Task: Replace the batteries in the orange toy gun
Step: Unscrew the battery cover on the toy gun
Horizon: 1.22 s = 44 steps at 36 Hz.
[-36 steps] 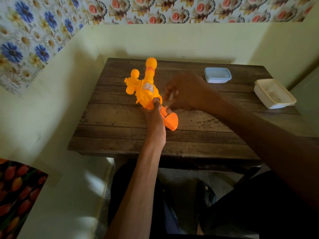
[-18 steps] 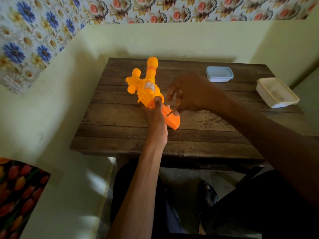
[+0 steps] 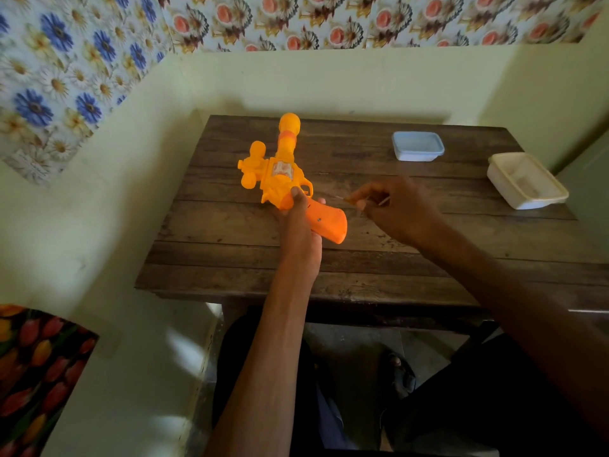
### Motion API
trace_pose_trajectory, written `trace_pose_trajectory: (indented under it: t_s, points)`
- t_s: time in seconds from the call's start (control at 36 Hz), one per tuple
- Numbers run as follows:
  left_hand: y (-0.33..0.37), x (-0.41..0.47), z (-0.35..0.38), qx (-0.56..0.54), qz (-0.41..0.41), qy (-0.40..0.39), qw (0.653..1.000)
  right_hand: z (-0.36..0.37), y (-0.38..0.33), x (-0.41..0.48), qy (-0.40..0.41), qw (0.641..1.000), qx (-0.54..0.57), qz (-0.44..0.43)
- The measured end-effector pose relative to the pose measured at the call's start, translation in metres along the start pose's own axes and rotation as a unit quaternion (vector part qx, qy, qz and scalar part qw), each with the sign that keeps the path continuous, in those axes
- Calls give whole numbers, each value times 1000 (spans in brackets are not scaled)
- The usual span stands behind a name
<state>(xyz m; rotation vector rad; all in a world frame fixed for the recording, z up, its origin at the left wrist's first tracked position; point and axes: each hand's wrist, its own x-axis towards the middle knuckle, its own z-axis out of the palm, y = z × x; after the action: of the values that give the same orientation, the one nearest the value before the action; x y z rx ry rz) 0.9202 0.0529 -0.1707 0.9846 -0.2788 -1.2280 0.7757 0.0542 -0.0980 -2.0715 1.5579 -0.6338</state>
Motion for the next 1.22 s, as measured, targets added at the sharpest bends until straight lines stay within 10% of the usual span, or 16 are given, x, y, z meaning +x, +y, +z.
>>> trace_pose_trajectory:
  t_s: [0.47, 0.92, 1.22]
  points:
    - [-10, 2, 8, 71, 32, 24, 997, 25, 30, -3, 27, 998, 1, 55]
    - [-6, 6, 12, 93, 30, 22, 995, -18, 2, -2, -133, 976, 164, 56]
    - [-5, 9, 9, 84, 42, 29, 995, -20, -12, 5, 100, 977, 187, 23]
